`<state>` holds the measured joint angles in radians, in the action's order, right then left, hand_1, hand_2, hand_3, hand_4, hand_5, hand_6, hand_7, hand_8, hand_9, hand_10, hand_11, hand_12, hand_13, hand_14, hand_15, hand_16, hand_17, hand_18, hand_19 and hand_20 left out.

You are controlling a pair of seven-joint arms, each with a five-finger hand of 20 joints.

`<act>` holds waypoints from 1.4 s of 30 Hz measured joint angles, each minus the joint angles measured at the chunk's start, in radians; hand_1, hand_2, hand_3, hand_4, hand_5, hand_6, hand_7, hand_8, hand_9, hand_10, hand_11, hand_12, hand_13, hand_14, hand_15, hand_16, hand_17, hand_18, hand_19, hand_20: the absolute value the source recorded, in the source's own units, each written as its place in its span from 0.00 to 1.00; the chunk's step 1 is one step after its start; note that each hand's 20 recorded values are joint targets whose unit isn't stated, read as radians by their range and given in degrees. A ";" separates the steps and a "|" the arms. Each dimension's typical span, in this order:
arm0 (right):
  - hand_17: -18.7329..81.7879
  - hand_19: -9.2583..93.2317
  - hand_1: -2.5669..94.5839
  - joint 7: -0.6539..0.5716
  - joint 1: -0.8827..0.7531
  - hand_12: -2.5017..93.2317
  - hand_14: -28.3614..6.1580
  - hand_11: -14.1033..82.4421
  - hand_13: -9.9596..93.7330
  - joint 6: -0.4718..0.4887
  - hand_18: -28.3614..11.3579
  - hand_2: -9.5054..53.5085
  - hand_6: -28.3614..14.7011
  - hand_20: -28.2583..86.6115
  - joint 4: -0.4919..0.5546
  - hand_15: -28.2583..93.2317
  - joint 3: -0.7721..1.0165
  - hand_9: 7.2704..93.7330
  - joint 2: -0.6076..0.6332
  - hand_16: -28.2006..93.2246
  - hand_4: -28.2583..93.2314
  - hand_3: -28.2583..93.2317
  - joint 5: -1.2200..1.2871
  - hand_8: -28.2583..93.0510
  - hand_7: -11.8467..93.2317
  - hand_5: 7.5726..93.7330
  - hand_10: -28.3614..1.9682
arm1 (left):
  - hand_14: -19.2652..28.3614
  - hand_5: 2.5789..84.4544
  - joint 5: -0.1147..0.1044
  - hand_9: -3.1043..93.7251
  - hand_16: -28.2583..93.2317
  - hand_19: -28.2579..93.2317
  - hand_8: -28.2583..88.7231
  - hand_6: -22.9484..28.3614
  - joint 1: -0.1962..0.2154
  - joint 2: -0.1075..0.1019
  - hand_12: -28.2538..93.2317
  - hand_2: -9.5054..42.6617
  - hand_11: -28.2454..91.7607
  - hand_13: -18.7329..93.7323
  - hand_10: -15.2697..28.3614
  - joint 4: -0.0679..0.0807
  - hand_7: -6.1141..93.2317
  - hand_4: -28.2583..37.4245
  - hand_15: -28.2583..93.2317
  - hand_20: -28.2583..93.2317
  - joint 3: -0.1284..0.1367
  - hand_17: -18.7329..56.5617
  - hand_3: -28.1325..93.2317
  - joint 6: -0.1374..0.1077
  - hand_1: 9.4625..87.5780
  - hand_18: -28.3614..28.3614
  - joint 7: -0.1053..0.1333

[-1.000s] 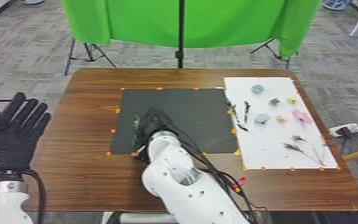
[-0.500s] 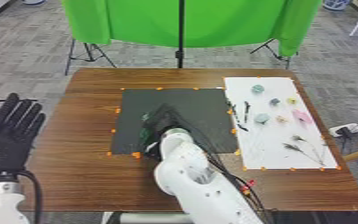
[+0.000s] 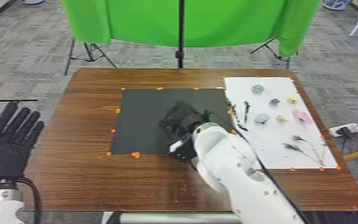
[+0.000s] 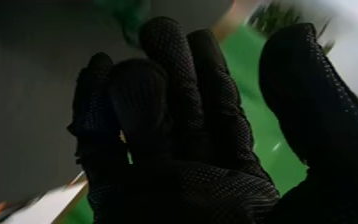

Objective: Arrange flowers

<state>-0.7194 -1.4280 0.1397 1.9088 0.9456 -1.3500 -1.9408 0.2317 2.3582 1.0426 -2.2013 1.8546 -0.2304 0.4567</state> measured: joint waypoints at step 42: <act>0.46 0.94 0.29 0.007 0.021 0.16 0.24 0.26 0.58 0.008 0.09 0.28 0.44 0.49 -0.095 0.76 -0.018 0.41 -0.102 0.35 0.03 0.88 -0.036 0.15 0.21 0.53 0.18 | 0.68 0.50 0.001 0.43 0.23 0.47 0.16 0.58 -0.038 -0.013 0.32 0.40 0.35 0.45 0.66 0.012 0.16 0.00 0.36 0.34 -0.040 0.21 0.82 0.002 0.19 0.75 -0.040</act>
<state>-0.7121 -1.4066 0.1476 1.8133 0.9279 -1.4521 -1.9771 0.2328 2.3202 1.0297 -2.1898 1.8146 -0.2281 0.4168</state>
